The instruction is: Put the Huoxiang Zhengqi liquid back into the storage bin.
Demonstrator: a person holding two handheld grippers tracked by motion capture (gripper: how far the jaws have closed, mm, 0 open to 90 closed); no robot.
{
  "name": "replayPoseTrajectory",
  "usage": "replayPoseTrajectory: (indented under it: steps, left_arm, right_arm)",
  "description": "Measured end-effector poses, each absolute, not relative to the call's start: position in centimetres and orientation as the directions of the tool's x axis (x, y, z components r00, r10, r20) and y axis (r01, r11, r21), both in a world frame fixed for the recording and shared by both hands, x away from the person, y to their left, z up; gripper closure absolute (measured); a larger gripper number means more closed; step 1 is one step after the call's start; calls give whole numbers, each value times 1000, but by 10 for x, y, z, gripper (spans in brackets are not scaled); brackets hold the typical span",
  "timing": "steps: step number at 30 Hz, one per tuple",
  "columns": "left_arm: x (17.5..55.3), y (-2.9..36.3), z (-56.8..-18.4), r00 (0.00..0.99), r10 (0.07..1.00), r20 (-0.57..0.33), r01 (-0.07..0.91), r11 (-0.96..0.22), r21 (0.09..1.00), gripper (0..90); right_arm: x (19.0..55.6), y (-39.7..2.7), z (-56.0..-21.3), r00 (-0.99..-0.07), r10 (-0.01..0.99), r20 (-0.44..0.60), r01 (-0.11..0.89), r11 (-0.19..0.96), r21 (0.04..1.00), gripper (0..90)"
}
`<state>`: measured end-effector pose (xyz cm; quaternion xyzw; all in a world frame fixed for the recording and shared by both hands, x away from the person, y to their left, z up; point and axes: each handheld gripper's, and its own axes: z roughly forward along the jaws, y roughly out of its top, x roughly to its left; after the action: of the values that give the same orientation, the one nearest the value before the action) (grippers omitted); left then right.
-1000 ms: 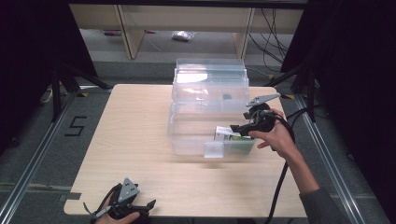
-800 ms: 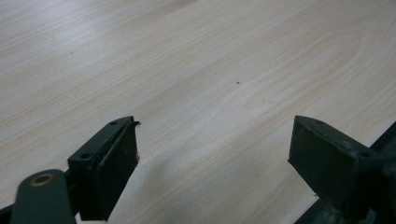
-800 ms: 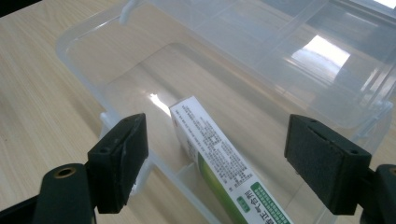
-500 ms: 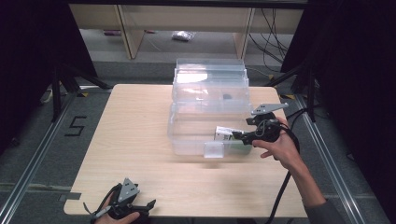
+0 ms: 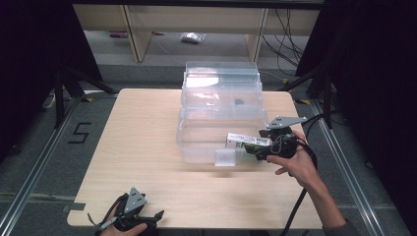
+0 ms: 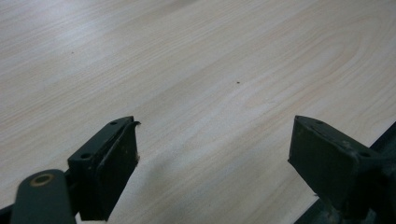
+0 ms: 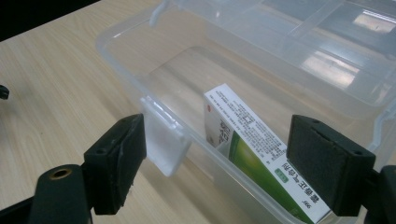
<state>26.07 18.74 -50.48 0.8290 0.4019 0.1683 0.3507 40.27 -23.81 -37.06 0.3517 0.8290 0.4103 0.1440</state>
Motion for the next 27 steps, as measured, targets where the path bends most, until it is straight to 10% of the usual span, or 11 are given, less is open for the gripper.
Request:
replayPoseTrajectory:
  steps: [27]
  left_arm:
    - [260, 187, -505, 616, 787, -5, 550, -426, 718, 149]
  right_arm:
    - [363, -229, -415, -744, 660, 104, 457, 389, 800, 216]
